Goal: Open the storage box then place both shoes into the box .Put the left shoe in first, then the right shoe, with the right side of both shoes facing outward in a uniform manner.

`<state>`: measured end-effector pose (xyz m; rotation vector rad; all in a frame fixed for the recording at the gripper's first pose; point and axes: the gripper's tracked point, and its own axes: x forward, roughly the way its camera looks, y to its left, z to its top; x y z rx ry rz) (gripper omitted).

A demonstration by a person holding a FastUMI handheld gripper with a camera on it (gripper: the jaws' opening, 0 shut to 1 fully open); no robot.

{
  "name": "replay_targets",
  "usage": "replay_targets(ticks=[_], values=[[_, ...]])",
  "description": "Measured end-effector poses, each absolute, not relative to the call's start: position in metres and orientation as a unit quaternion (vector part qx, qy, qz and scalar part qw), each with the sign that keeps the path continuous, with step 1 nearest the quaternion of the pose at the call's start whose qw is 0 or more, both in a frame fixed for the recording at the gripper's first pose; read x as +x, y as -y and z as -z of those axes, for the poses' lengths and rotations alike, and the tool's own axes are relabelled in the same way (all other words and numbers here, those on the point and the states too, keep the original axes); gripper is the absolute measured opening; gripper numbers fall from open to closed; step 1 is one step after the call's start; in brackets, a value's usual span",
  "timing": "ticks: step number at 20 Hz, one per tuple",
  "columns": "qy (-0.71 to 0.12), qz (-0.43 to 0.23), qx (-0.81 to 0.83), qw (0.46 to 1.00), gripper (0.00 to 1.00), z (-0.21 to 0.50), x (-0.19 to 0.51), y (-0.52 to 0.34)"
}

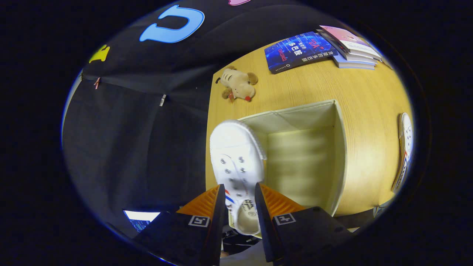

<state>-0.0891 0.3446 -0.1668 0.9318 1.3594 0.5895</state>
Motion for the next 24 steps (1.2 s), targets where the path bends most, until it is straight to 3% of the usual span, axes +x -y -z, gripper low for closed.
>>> replay_targets(ticks=[5,8,10,11,12,17,24], values=[[-0.583,-0.269,0.417,0.644,0.6,0.16,-0.087,-0.343],[-0.575,-0.271,0.419,0.649,0.78,0.158,-0.083,-0.337],[-0.564,-0.274,0.425,0.653,0.79,0.152,-0.081,-0.33],[-0.558,-0.275,0.429,0.655,0.83,0.148,-0.079,-0.324],[-0.55,-0.274,0.432,0.66,0.96,0.145,-0.077,-0.315],[-0.505,-0.255,0.44,0.697,0.97,0.135,-0.061,-0.25],[-0.507,-0.153,0.396,0.75,0.97,0.19,-0.064,-0.112]])
